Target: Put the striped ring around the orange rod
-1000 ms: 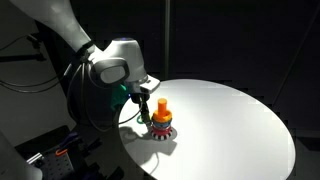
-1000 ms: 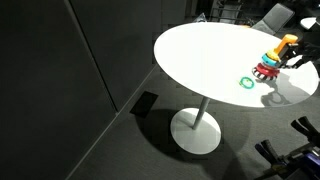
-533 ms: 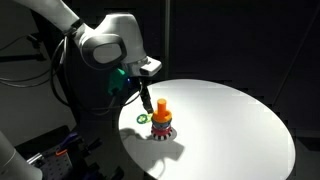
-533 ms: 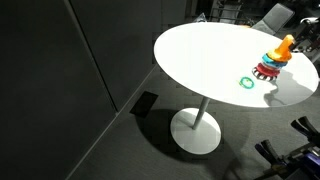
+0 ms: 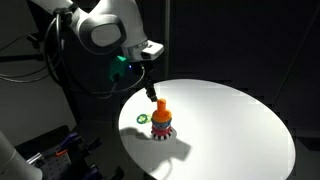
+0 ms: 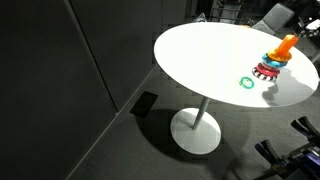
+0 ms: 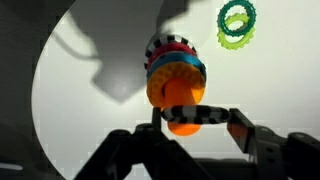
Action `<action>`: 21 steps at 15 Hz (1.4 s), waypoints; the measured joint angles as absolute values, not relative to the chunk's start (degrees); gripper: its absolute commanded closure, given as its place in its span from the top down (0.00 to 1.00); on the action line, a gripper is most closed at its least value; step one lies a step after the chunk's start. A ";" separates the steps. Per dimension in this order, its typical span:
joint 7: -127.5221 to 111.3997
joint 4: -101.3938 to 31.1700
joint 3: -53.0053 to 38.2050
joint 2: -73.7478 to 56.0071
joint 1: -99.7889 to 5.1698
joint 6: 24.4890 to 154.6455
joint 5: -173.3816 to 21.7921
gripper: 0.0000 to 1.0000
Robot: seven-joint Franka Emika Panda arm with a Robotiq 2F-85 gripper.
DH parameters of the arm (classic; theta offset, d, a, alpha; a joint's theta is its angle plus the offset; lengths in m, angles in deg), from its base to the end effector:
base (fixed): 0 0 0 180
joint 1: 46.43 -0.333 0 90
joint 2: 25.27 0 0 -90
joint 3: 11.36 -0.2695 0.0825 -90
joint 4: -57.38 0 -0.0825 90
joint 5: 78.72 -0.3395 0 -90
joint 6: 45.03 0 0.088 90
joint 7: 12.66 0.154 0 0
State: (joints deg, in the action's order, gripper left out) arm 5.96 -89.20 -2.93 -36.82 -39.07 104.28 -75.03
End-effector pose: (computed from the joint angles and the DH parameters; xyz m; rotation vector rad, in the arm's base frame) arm 0.4320 -0.1201 0.3032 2.9967 -0.8455 0.3879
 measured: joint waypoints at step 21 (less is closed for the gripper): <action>9.49 -81.88 -5.41 -30.60 -36.99 104.81 -72.79 0.43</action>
